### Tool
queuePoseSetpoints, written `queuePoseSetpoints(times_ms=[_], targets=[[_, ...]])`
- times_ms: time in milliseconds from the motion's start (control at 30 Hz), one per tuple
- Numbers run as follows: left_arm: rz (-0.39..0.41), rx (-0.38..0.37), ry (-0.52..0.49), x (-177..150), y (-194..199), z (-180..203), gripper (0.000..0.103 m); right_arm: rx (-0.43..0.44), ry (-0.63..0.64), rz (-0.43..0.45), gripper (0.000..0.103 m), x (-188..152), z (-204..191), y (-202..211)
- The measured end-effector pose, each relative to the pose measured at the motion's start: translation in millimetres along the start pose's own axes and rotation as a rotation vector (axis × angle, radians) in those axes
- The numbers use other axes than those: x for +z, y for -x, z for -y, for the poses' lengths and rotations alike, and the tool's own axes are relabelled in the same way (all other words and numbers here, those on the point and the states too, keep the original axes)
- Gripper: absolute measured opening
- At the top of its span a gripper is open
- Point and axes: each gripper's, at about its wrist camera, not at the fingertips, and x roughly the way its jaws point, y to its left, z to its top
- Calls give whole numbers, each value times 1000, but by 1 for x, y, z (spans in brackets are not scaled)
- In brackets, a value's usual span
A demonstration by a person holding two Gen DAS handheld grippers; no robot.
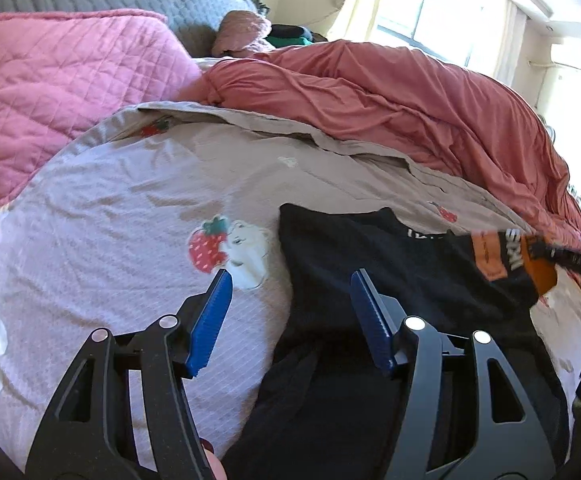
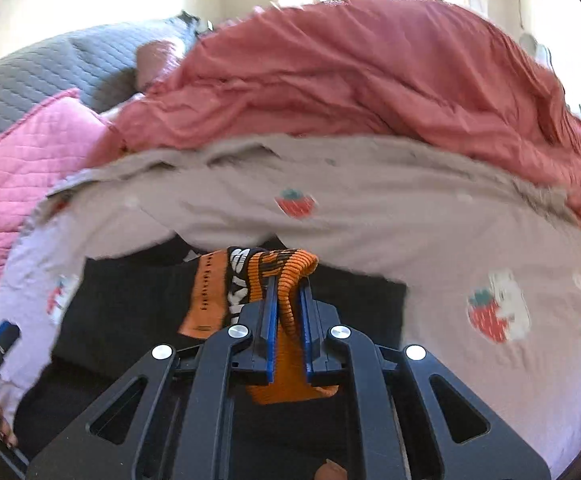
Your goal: Fold small clothes
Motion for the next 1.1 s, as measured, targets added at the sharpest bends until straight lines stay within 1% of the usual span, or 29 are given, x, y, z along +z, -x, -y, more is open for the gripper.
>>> queuePoseSetpoints(times_ms=[67,200,267,367,400,467,533,600,633,700,867,900,967,1033,1100], targets=[[-14,-26,-28,11,-7,15,57,-10,-14,-31,9,-12,11,-7],[-58,-13,-118,27,-31,51,59,-13,-52,-66,9,-27,20,-15],[-90,-33,-144,28,-51,68,59,-21,-53,-73,9,-31,23,-20],[-156,-56,-175,18,-78,82,59,-32,-43,-82,9,-32,24,-27],[-175,-57,-201,10,-87,84,59,-41,-35,-85,9,-33,23,-30],[-224,-39,-237,-2,-101,83,59,-55,-19,-87,9,-33,22,-33],[-260,-50,-231,-8,-108,76,60,-80,-3,-100,10,-36,22,-41],[-266,-71,-222,-7,-108,72,63,-115,-2,-137,12,-40,24,-51],[-273,-74,-224,-7,-109,71,65,-146,-4,-169,12,-44,26,-60],[-280,-91,-208,-9,-111,67,65,-155,-20,-183,12,-48,30,-66],[-282,-116,-181,-7,-110,62,66,-178,-33,-171,13,-46,33,-61],[-279,-118,-179,-7,-109,62,66,-186,-43,-165,16,-46,35,-57],[-268,-120,-171,-5,-105,59,66,-198,-68,-136,17,-45,39,-45],[-253,-112,-164,-3,-97,56,66,-171,-95,-101,18,-44,41,-32],[-232,-110,-165,1,-86,55,66,-144,-89,-71,24,-45,35,-18]])
